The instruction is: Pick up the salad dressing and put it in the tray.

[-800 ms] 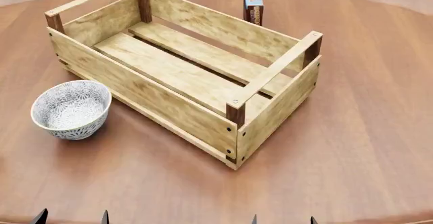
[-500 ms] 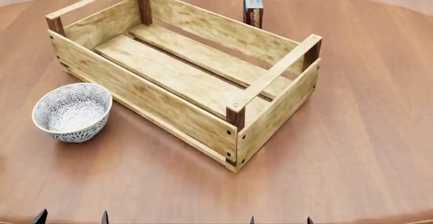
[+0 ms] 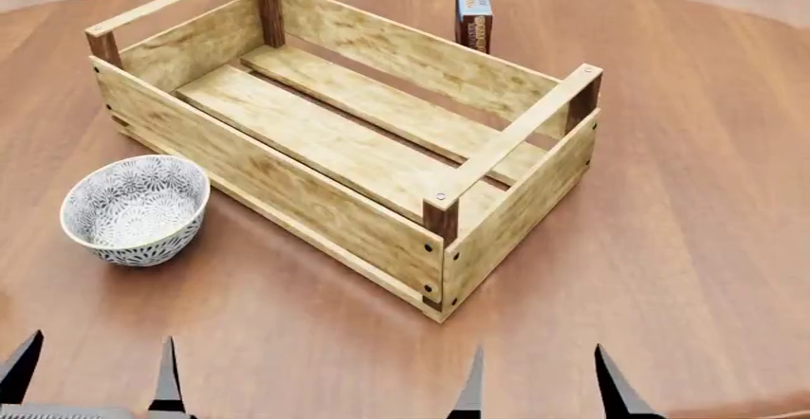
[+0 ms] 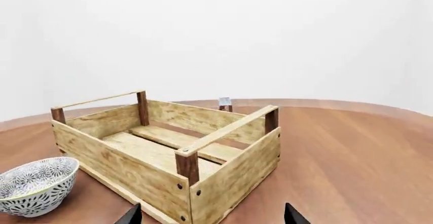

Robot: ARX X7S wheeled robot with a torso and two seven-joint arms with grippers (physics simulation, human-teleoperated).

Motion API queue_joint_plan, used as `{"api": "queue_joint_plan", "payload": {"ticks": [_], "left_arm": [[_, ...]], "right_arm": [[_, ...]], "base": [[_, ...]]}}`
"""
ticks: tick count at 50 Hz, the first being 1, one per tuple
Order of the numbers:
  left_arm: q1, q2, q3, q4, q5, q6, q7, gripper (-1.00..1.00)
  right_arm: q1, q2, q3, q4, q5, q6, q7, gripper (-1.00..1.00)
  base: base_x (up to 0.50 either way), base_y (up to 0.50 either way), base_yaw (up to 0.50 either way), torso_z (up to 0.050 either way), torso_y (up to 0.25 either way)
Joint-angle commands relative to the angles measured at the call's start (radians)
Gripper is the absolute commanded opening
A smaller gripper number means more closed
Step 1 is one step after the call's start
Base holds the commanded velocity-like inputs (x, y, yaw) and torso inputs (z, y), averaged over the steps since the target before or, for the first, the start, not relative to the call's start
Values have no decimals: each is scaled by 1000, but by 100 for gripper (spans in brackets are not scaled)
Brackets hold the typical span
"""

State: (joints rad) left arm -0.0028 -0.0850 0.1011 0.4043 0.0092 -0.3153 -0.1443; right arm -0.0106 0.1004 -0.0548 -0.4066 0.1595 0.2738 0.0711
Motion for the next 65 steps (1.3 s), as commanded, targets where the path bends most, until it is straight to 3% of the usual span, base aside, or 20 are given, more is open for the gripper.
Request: {"api": "queue_joint_plan", "payload": {"ticks": [1, 17, 56, 65], "left_arm": [[-8, -19, -3, 258, 13, -156, 24, 100], [12, -28, -12, 248, -1, -104, -26, 100], [11, -68, 18, 248, -22, -95, -71, 100], [15, -74, 21, 245, -29, -91, -80, 100]], "right_arm": [[11, 13, 34, -259, 23, 154, 18, 100], [-27, 24, 37, -261, 57, 48, 18, 100], [-21, 64, 30, -275, 126, 55, 51, 100], [-38, 69, 29, -255, 143, -2, 30, 100]], "base": [[0, 0, 0, 0, 0], [315, 0, 0, 0, 0], [499, 0, 0, 0, 0], [33, 0, 0, 0, 0]]}}
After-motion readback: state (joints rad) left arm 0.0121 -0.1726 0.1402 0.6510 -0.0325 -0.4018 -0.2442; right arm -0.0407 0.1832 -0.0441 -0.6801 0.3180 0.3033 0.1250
